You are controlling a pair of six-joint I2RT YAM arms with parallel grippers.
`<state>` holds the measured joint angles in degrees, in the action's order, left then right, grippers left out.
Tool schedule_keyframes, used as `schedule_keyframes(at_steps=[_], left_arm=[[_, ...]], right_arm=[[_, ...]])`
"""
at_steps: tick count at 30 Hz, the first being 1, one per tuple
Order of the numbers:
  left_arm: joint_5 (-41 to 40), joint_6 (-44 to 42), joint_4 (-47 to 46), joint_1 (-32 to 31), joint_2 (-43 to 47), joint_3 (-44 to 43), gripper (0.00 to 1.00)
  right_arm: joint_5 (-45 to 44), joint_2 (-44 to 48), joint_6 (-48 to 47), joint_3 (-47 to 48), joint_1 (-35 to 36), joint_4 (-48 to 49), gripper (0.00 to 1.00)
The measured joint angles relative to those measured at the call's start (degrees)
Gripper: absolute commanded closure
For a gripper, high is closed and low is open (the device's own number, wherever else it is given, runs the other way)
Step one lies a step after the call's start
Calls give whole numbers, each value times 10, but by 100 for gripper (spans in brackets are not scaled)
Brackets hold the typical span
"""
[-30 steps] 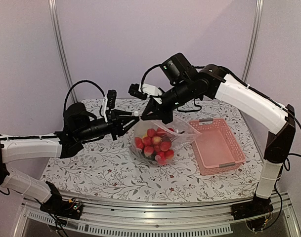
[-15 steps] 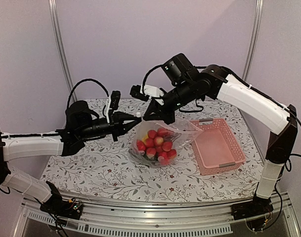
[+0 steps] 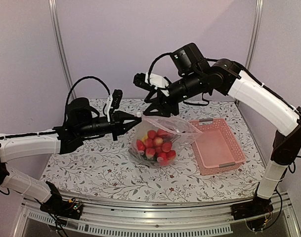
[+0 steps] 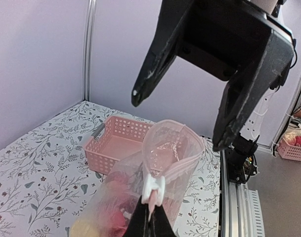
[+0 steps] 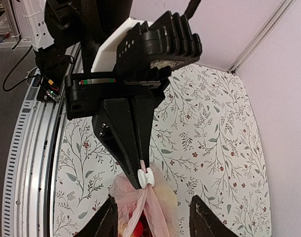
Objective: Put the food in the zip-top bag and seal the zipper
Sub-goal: Hold the zipper food storage bag at the center of the board, then zip the zipper on the zipper food storage bag.
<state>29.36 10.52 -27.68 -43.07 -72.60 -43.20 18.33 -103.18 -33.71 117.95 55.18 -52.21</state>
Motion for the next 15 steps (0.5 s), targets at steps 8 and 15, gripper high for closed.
schedule_keyframes(at_steps=[8,15], left_arm=[[-8,-13,31,-9,8,-9,100],[-16,-24,46,-12,15,-11,100]], right_arm=[[25,-30,-2,21,0,-1,57],[38,-46,-4,21,0,-10,70]])
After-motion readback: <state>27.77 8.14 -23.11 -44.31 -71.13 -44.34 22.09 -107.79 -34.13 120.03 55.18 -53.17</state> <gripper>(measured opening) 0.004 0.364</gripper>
